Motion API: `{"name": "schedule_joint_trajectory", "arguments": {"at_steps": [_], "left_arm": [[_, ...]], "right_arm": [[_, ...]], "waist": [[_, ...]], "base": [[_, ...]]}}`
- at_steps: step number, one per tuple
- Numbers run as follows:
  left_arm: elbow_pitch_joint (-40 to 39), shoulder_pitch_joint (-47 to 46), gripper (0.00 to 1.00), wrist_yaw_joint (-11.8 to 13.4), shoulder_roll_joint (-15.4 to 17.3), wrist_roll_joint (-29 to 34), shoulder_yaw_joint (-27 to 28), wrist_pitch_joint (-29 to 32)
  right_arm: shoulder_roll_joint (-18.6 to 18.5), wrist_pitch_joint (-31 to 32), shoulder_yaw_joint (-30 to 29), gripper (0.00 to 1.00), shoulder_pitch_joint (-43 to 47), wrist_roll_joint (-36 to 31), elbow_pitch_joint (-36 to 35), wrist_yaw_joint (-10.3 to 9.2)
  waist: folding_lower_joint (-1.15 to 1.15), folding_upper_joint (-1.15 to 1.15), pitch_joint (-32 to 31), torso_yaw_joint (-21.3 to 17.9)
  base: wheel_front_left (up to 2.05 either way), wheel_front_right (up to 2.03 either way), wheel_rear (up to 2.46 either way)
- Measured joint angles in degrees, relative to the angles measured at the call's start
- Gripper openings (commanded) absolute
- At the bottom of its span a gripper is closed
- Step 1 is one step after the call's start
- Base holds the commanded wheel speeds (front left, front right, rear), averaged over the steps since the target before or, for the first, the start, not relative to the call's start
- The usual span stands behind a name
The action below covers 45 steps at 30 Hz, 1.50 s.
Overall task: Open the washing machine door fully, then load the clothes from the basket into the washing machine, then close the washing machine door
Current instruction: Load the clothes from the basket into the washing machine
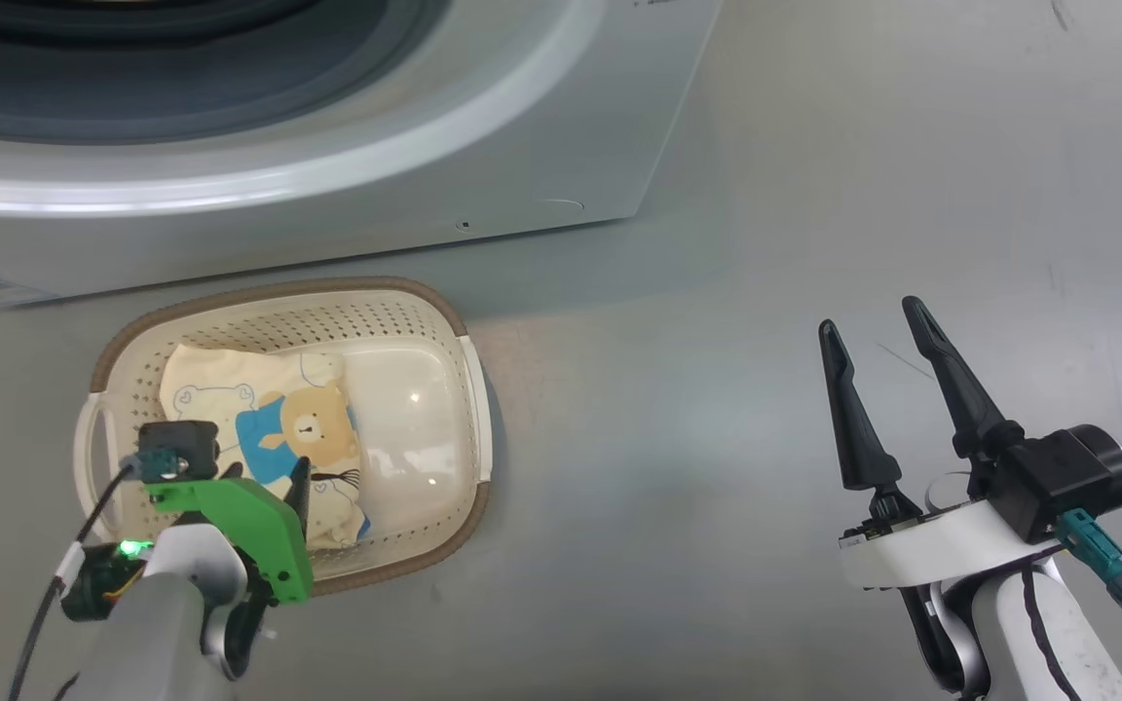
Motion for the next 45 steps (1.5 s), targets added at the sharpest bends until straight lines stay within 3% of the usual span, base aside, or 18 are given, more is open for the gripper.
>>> {"name": "schedule_joint_trajectory", "arguments": {"at_steps": [10, 21, 31, 41, 42, 44, 45], "left_arm": [[4.87, -7.86, 1.00, 0.77, 5.26, 2.35, 0.70, 3.99], [8.06, -16.44, 1.00, 1.70, 5.67, 1.96, 1.88, 6.54], [11.13, -23.21, 1.00, 5.12, 8.23, 3.55, 2.54, 8.62], [14.00, -26.33, 1.00, 6.84, 9.51, 4.92, 2.72, 7.93], [14.43, -26.54, 0.91, 7.03, 9.43, 4.92, 2.91, 7.91], [14.89, -26.66, 0.36, 7.08, 9.28, 4.71, 3.30, 7.35], [15.08, -26.73, 0.36, 7.08, 9.24, 4.57, 3.44, 7.35]], "right_arm": [[0.77, -0.11, 0.05, 1.00, -2.39, 0.65, -1.24, 0.00], [0.96, -0.78, -0.11, 1.00, -6.20, 1.22, -3.05, 0.31], [1.03, -1.35, -0.42, 1.00, -9.84, 1.23, -4.55, 0.32], [1.15, -1.44, -0.42, 1.00, -11.95, 1.69, -3.99, 0.51], [1.15, -1.44, -0.42, 1.00, -12.10, 1.70, -3.80, 0.53], [1.16, -1.45, -0.41, 1.00, -12.63, 1.71, -3.50, 0.83], [1.18, -1.45, -0.40, 1.00, -12.71, 1.71, -3.48, 0.83]], "waist": [[0.00, 0.00, 7.91, -3.73], [0.01, 0.00, 17.07, -7.20], [0.01, 0.00, 25.51, -8.88], [0.01, 0.00, 31.20, -9.69], [0.01, 0.00, 31.56, -9.75], [0.00, 0.00, 32.08, -9.87], [0.00, 0.00, 32.24, -9.91]], "base": [[0.00, 0.00, 0.00], [0.00, 0.00, 0.00], [0.00, 0.00, 0.00], [0.00, 0.00, 0.00], [0.00, 0.00, 0.00], [0.00, 0.00, 0.00], [0.00, 0.00, 0.00]]}}
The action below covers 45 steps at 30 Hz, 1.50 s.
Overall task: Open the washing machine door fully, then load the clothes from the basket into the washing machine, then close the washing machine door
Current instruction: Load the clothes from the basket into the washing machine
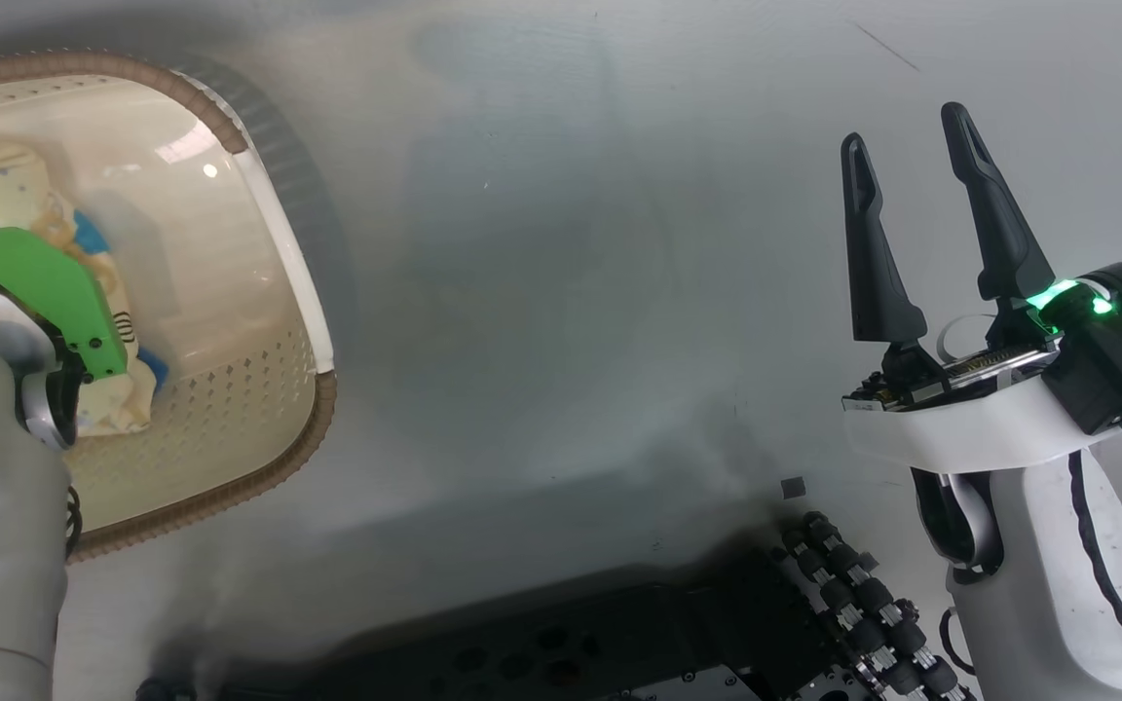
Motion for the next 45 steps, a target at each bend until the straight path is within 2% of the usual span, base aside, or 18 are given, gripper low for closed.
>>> {"name": "schedule_joint_trajectory", "arguments": {"at_steps": [1, 8, 13, 22, 31, 45], "left_arm": [[0.20, -0.10, 0.00, 0.00, -0.07, -0.01, 0.15, -0.23], [2.24, -1.01, 0.00, -0.01, -0.57, -1.09, 0.80, -1.55], [3.22, -1.07, 0.00, -0.85, -2.29, -2.34, 1.23, -4.15], [3.63, -0.85, 0.00, -2.74, -4.61, -3.05, 1.66, -12.40], [3.97, 2.10, 0.00, -4.20, -7.30, -3.54, 1.60, -21.05], [3.75, 6.36, 0.00, -6.35, -9.06, -3.54, 0.87, -32.22]], "right_arm": [[0.01, 0.00, 0.00, 1.00, 0.00, 0.01, 0.11, 0.00], [0.02, -0.43, -0.03, 1.00, -1.06, 0.02, 0.98, 0.01], [0.03, -0.43, -0.60, 1.00, -1.26, 0.02, 2.10, 0.08], [0.04, -0.43, -2.36, 1.00, -2.35, 0.01, 2.19, 0.10], [-0.34, -0.44, -4.24, 1.00, -2.31, -0.30, 3.44, 0.45], [-1.48, -0.44, -5.57, 1.00, -0.17, -1.22, 6.89, 0.51]], "waist": [[0.00, 0.00, 0.10, -0.03], [0.00, 0.00, 0.10, 0.09], [0.00, 0.00, -0.55, 0.47], [0.00, 0.00, -3.67, 1.94], [0.00, 0.00, -8.32, 4.13], [-0.01, 0.00, -18.58, 7.87]], "base": [[0.00, 0.00, 0.00], [0.00, 0.00, 0.00], [0.00, 0.00, 0.00], [0.00, 0.00, 0.00], [0.00, 0.00, 0.00], [0.00, 0.00, 0.00]]}}
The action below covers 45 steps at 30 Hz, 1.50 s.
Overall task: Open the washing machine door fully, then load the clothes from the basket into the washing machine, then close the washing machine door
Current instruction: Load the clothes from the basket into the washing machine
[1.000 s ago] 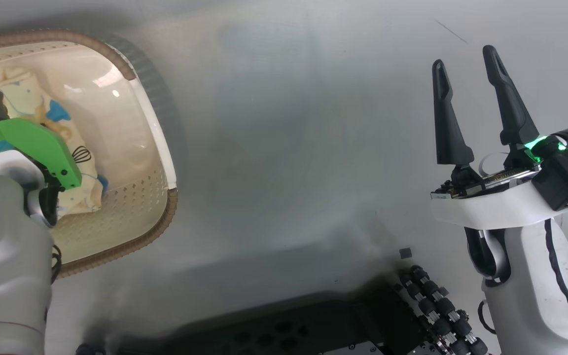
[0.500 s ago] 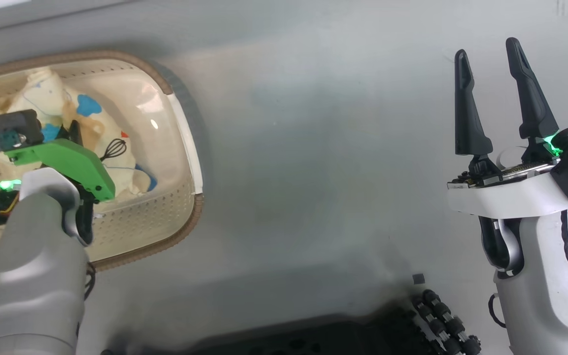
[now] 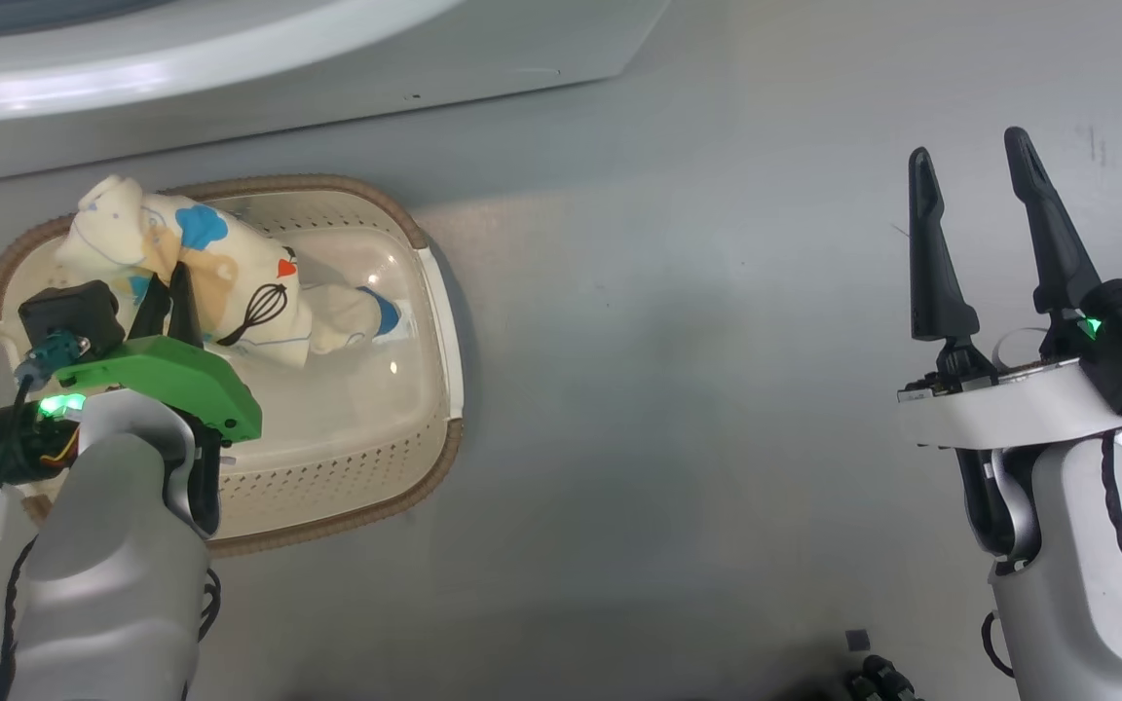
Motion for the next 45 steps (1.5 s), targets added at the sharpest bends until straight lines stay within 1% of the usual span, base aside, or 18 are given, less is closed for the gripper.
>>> {"name": "schedule_joint_trajectory", "arguments": {"at_steps": [12, 20, 25, 26, 35, 45], "left_arm": [[-4.68, 4.66, 0.00, -0.73, -0.23, 0.11, -0.05, -0.55], [-14.66, 8.27, 0.00, -0.71, -0.24, 2.42, 0.36, -0.55], [-19.54, 12.13, 0.00, -0.40, 0.19, 4.25, 0.65, -0.55], [-19.54, 12.13, 0.00, -0.40, 0.19, 4.25, 0.65, -0.55], [-26.04, 20.72, 0.00, 0.29, 0.47, 5.83, 1.71, -0.55], [-29.28, 30.76, 0.00, 0.76, 0.38, 6.14, 1.68, -0.54]], "right_arm": [[-0.03, 0.00, -0.51, 1.00, 4.00, -0.07, 2.60, 0.01], [0.11, 0.00, -0.34, 1.00, 7.12, -0.07, 4.43, 0.14], [0.69, 0.00, 0.25, 1.00, 8.67, -0.05, 5.16, 0.16], [0.69, 0.00, 0.25, 1.00, 8.67, -0.05, 5.16, 0.16], [1.38, 0.00, 2.58, 1.00, 12.40, -0.04, 7.44, 0.52], [1.53, 0.01, 3.31, 1.00, 17.14, 0.05, 8.98, 0.42]], "waist": [[0.00, 0.00, -9.76, 2.66], [0.00, 0.00, -16.44, 3.79], [0.00, 0.00, -20.61, 4.20], [0.00, 0.00, -20.61, 4.20], [0.00, 0.00, -28.06, 4.18], [0.00, 0.00, -36.28, 3.88]], "base": [[0.00, 0.00, 0.00], [0.00, 0.00, 0.00], [0.00, 0.00, 0.00], [0.00, 0.00, 0.00], [0.00, 0.00, 0.00], [0.00, 0.00, 0.00]]}}
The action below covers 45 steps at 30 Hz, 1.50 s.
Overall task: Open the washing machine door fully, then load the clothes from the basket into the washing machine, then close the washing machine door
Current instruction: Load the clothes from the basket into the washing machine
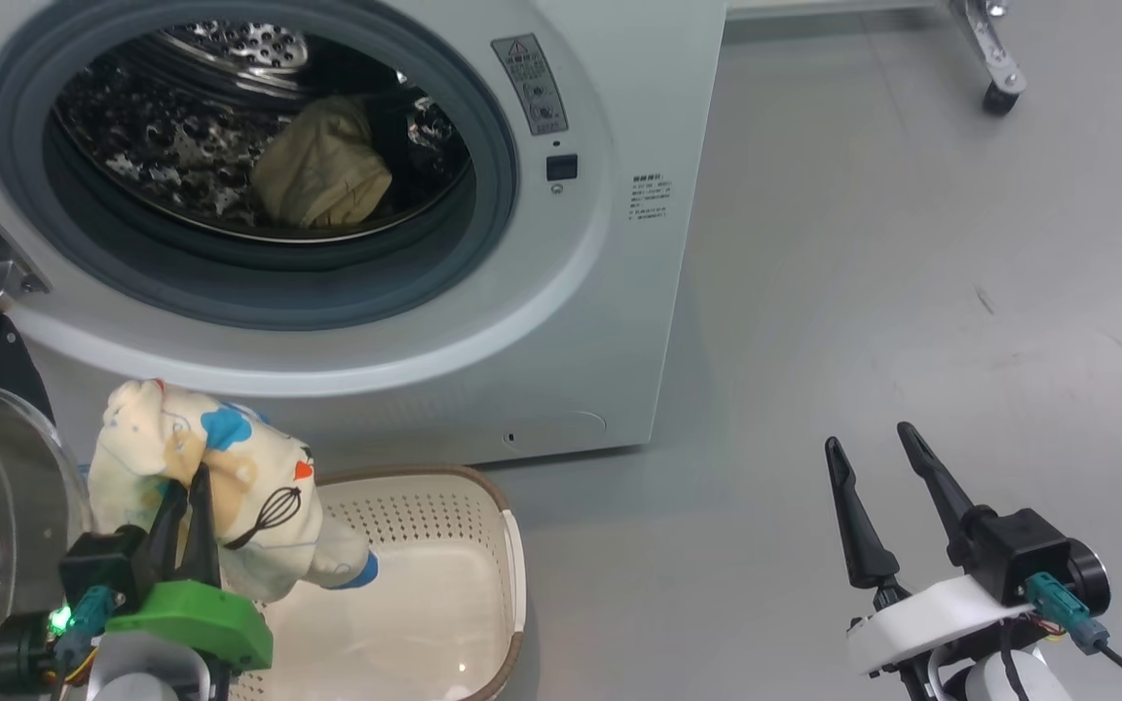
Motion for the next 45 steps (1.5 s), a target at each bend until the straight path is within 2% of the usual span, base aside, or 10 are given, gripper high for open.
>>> {"name": "schedule_joint_trajectory", "arguments": {"at_steps": [7, 14, 24, 45], "left_arm": [[-3.60, 5.08, 0.00, 0.13, 0.02, 0.00, -0.04, 0.00], [-6.89, 8.74, 0.00, 0.55, 0.02, 0.00, -0.04, 0.00], [-12.07, 11.93, 0.00, 1.10, 0.02, 0.00, -0.35, 0.03], [-17.66, 14.60, 0.00, 1.13, 0.02, -0.18, -1.49, 2.44]], "right_arm": [[0.07, 0.00, 0.53, 1.00, 2.35, 0.05, -0.05, -0.10], [0.10, 0.00, 0.68, 1.00, 3.46, 0.05, -0.75, -0.78], [0.13, 0.02, 0.64, 1.00, 4.44, 0.07, -2.03, -1.53], [0.09, 0.59, 1.27, 1.00, 4.43, 0.07, -4.37, -1.51]], "waist": [[0.00, 0.00, -4.62, 0.01], [0.00, 0.00, -6.60, -0.22], [0.00, 0.00, -6.53, -0.32], [0.00, 0.00, -4.31, -0.46]], "base": [[0.00, 0.00, 0.00], [0.00, 0.00, 0.00], [0.00, 0.00, 0.00], [0.00, 0.00, 0.00]]}}
